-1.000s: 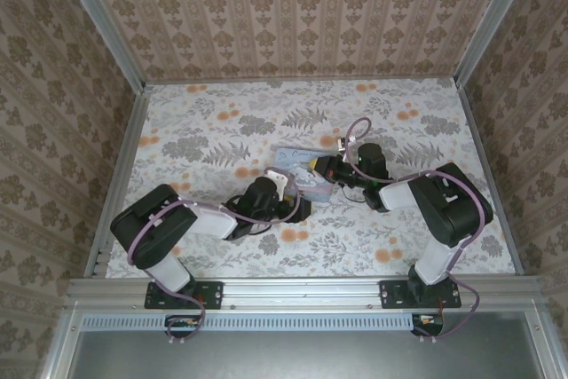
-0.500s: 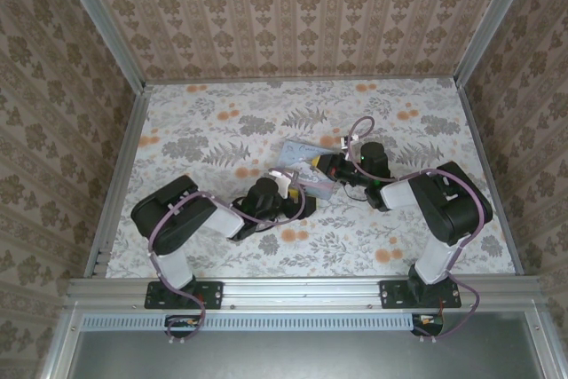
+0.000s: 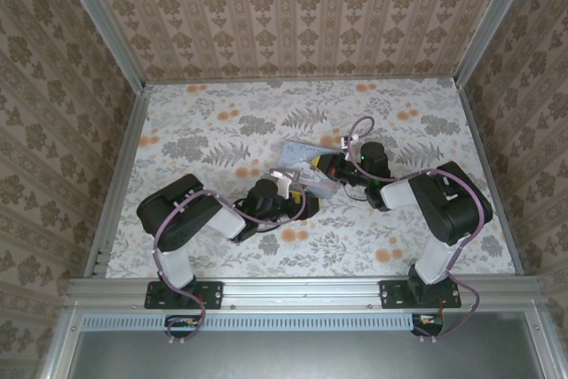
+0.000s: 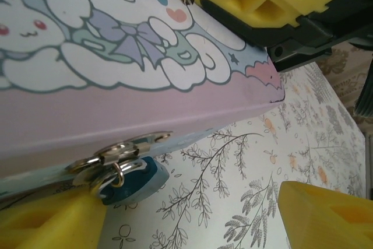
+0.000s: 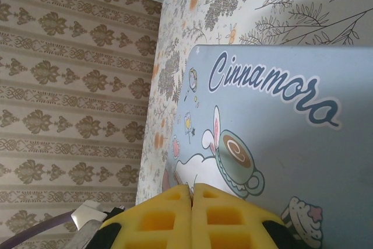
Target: Unlock the padlock with the key
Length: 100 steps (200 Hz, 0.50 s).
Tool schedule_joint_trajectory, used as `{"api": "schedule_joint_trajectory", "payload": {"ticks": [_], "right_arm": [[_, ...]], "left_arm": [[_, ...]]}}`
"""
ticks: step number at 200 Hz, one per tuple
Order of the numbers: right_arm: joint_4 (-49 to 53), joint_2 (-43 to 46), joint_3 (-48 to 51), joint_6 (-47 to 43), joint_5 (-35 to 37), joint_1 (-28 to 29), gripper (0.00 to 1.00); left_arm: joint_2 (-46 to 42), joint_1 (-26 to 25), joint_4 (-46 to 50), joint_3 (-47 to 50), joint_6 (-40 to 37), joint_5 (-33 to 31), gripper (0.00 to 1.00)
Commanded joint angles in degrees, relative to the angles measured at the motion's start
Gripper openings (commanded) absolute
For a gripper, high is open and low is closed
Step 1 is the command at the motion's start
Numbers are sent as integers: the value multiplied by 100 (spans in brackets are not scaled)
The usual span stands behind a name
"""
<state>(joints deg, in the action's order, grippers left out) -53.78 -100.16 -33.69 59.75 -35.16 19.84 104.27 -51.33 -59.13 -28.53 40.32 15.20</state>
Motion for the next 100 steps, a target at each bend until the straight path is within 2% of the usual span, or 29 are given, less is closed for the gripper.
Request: {"api": "schedule_joint_trajectory", "payload": {"ticks": [1,34,100], "right_arm": [[26,-140,-102,-33,-64,-15,0],[37,-118,-102,-26,-62,-20,0],[46,-153,-164,-16,-94,-30,0]], "left_arm": [[273,-25,-537,36,344,187,79],[844,51,-1515,170,954,159,77],[625,-21,-1478,252,1009,-12,76]]}}
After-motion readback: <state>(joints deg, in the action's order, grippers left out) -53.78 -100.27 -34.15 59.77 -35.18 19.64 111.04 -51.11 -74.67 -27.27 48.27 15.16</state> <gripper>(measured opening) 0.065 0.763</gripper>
